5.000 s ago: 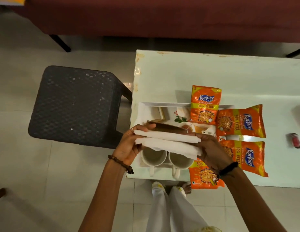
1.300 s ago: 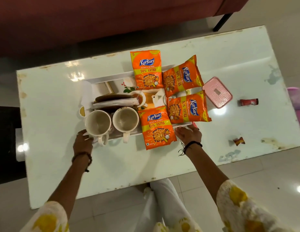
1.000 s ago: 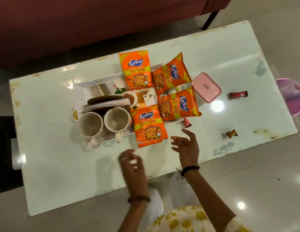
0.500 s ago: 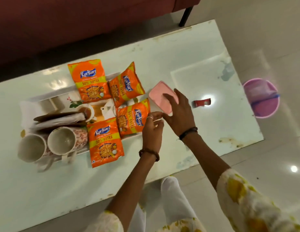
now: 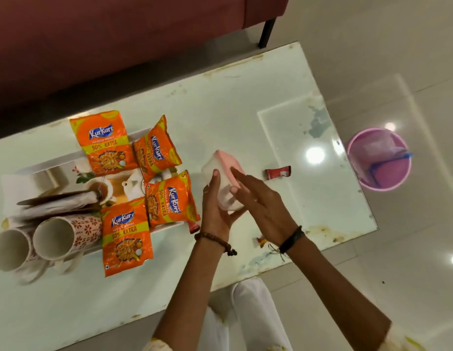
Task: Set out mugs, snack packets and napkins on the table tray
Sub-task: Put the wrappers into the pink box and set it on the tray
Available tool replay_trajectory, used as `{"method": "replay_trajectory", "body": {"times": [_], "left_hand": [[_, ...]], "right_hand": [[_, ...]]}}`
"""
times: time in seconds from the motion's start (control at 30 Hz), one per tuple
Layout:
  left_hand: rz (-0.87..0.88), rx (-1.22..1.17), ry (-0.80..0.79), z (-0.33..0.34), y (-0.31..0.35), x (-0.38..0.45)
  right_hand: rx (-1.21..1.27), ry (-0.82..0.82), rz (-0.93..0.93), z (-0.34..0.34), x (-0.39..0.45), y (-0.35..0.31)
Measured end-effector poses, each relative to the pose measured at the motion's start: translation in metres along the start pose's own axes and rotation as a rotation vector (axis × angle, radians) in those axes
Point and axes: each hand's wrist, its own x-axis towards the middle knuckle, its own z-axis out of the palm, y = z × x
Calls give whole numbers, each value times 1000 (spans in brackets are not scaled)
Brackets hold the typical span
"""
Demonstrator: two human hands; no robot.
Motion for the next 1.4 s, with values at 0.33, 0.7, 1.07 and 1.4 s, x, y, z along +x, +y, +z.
{"method": "replay_trajectory", "body": {"times": [0.33, 0.7, 1.07, 1.4], "left_hand": [[-15, -224, -164, -51, -26, -21], [-118, -424, -115, -138, -80, -80], [-78, -412, -55, -205, -73, -71], [-139, -233, -175, -206, -64, -55]], "right_hand": [[164, 359, 212, -8, -4, 40], [-209, 437, 308, 43, -20, 63], [-679, 62, 190, 166, 10, 45], [-543, 247, 2, 156, -85, 5]]}}
